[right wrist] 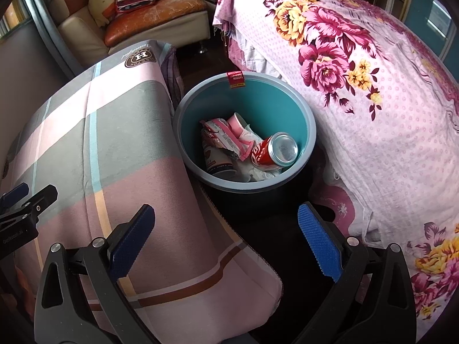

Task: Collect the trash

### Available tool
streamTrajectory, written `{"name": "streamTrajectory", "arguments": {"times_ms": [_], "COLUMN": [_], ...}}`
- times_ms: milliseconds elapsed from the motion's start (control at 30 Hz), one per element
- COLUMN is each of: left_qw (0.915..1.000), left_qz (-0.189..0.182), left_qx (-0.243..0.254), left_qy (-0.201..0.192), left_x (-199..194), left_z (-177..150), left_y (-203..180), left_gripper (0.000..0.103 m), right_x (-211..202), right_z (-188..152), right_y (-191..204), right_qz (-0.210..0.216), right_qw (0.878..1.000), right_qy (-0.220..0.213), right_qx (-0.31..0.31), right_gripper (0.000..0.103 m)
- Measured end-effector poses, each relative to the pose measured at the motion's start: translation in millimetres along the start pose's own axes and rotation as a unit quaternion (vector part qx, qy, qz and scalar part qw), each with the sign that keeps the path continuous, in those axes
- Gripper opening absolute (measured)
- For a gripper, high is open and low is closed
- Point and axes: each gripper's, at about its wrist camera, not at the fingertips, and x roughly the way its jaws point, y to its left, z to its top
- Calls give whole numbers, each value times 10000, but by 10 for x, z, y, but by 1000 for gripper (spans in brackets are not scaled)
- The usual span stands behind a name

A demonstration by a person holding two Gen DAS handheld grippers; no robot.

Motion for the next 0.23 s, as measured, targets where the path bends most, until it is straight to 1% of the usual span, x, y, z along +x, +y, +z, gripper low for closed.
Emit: {"name": "streamTrajectory", "arguments": {"times_ms": [233], "left_qw": [10000], "left_qz": [56], "left_qx": [19], "left_qy": [46], "left_x": [12], "left_z": [-24], "left_y": [4], "left_gripper": [99], "right_x": [-54], "right_z": [2], "right_y": [37], "right_qz": [-73], "right_qw": [9999], "right_qy": [-56], "right_qx": [-48], "right_gripper": [96]}}
